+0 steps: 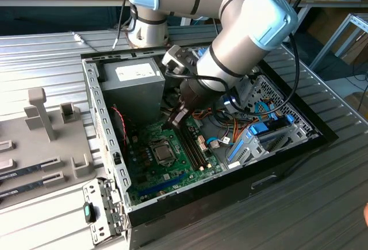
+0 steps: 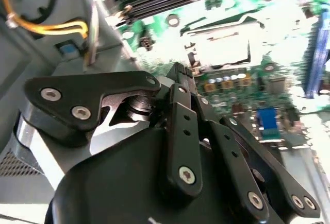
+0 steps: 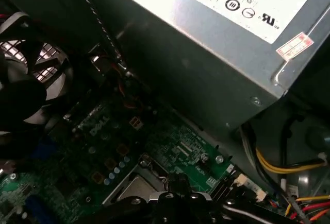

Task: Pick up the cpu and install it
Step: 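Close the cpu cover, then install the first cpu locking lever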

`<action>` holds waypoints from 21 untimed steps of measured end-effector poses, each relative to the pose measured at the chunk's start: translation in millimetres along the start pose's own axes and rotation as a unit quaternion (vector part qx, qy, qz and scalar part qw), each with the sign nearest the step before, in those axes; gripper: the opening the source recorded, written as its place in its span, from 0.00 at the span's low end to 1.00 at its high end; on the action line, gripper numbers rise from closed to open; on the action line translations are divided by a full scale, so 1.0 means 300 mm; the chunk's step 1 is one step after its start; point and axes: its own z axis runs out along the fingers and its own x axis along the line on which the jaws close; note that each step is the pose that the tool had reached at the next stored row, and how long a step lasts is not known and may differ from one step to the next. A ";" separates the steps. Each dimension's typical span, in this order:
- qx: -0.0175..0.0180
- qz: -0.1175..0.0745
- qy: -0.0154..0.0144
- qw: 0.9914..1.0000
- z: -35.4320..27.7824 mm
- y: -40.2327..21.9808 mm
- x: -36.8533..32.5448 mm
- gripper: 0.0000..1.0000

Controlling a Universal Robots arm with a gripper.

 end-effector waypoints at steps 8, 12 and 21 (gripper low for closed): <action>0.007 0.003 0.006 1.000 0.017 -0.026 0.015 0.11; 0.007 0.003 0.006 1.000 0.017 -0.026 0.015 0.29; 0.042 0.045 0.024 0.998 0.022 -0.028 0.015 0.36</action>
